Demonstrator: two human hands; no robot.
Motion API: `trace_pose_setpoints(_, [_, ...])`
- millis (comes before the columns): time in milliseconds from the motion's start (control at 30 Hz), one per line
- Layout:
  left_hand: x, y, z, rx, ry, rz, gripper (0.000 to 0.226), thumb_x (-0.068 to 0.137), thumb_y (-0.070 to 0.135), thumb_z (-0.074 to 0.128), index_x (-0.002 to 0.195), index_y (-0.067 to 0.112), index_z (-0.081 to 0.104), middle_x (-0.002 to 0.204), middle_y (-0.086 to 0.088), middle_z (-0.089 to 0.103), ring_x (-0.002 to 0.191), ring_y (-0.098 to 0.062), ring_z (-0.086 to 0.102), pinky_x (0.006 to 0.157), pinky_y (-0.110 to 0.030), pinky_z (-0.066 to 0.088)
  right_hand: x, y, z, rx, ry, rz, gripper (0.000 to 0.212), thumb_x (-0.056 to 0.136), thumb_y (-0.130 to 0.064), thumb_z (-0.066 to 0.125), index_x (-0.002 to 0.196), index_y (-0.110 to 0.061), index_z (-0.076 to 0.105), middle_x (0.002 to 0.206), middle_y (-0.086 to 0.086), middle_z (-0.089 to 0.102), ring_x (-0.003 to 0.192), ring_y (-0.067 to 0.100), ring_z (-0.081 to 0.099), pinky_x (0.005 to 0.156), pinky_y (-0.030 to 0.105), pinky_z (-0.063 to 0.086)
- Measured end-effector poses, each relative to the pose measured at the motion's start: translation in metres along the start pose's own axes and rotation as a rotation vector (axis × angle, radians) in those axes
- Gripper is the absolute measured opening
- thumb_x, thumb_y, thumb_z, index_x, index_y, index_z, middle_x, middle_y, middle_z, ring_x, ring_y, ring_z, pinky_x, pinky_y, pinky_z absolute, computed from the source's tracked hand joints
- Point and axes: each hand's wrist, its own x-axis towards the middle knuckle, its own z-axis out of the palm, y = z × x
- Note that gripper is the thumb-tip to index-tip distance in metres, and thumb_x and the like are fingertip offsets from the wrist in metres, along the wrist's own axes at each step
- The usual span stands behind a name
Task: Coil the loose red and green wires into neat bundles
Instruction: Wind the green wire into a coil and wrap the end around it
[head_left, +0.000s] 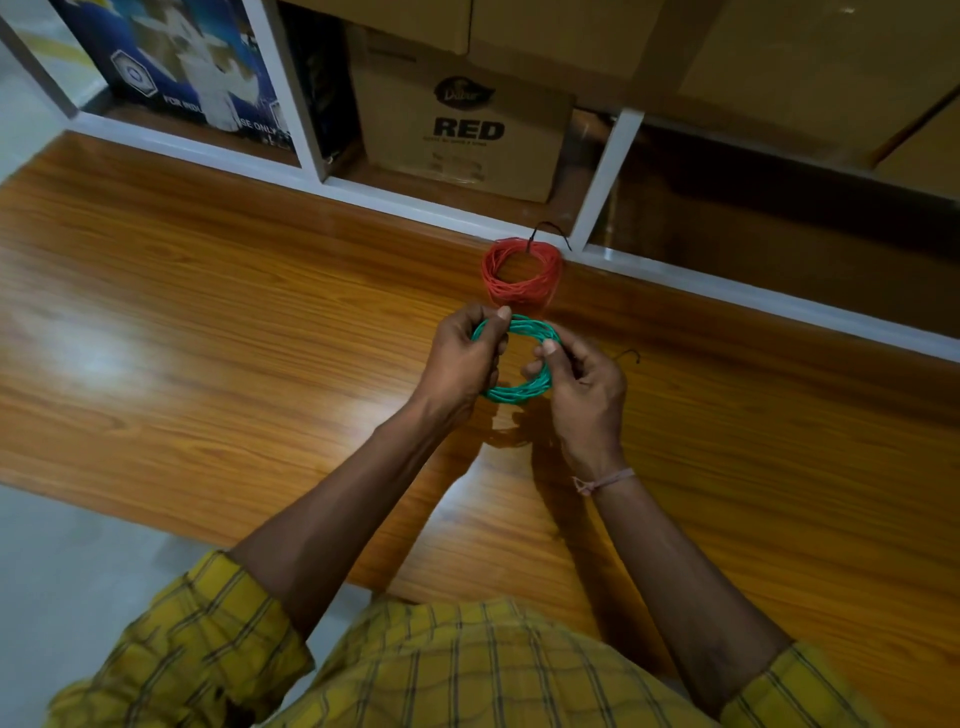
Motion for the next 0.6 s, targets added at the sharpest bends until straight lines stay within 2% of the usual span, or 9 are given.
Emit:
trace_pose_setpoints(200, [0.002, -0.007, -0.003, 0.05, 0.018, 0.013, 0.031, 0.11, 0.017, 0.06, 0.079, 0.016, 0.058, 0.057, 0.008, 0.047, 0.039, -0.004, 0.032, 0.04, -0.018, 0.026, 0.016, 0.003, -0.021, 0.109, -0.229, 0.123, 0.022, 0.103, -0.009, 0.067, 0.123, -0.012, 0.075, 0.11, 0.009, 0.08, 0.097, 0.012, 0.077, 0.081, 0.025, 0.059])
trace_pose_setpoints(300, [0.0, -0.011, -0.007, 0.142, -0.007, 0.053, 0.033, 0.11, 0.019, 0.06, 0.076, 0.017, 0.058, 0.052, 0.012, 0.047, 0.039, -0.004, 0.033, 0.041, -0.019, 0.026, 0.024, 0.006, -0.036, 0.136, -0.271, 0.21, 0.019, 0.105, -0.02, 0.064, 0.119, -0.018, 0.077, 0.113, 0.002, 0.08, 0.104, 0.008, 0.075, 0.082, 0.02, 0.058])
trace_pose_setpoints(367, [0.0, -0.014, -0.009, 0.168, -0.02, 0.056, 0.034, 0.109, 0.021, 0.061, 0.075, 0.019, 0.059, 0.054, 0.011, 0.047, 0.041, -0.005, 0.033, 0.042, -0.02, 0.026, 0.037, 0.011, -0.052, -0.039, -0.197, 0.155, 0.018, 0.105, -0.028, 0.065, 0.114, -0.022, 0.079, 0.113, 0.0, 0.08, 0.105, 0.01, 0.074, 0.085, 0.024, 0.06])
trace_pose_setpoints(467, [-0.002, -0.016, -0.01, 0.162, -0.026, 0.056, 0.034, 0.108, 0.025, 0.062, 0.074, 0.021, 0.059, 0.061, 0.003, 0.046, 0.044, -0.008, 0.031, 0.043, -0.02, 0.023, 0.063, 0.026, -0.083, -0.48, -0.113, -0.038, 0.017, 0.103, -0.011, 0.064, 0.112, -0.014, 0.078, 0.115, 0.005, 0.071, 0.098, 0.01, 0.065, 0.084, 0.026, 0.057])
trace_pose_setpoints(533, [-0.002, -0.016, -0.011, 0.167, -0.032, 0.058, 0.033, 0.107, 0.027, 0.063, 0.075, 0.021, 0.06, 0.064, -0.001, 0.045, 0.045, -0.011, 0.031, 0.044, -0.021, 0.022, 0.083, 0.036, -0.101, -0.758, -0.183, -0.113, 0.02, 0.1, -0.005, 0.064, 0.112, -0.014, 0.077, 0.116, 0.006, 0.067, 0.105, 0.016, 0.06, 0.088, 0.032, 0.053])
trace_pose_setpoints(600, [-0.002, -0.018, -0.013, 0.174, -0.026, 0.052, 0.032, 0.108, 0.026, 0.062, 0.077, 0.017, 0.06, 0.063, -0.002, 0.044, 0.045, -0.011, 0.031, 0.044, -0.021, 0.022, 0.099, 0.042, -0.111, -0.943, -0.309, -0.188, 0.019, 0.097, -0.004, 0.068, 0.108, -0.015, 0.078, 0.115, 0.005, 0.066, 0.112, 0.025, 0.056, 0.089, 0.033, 0.043])
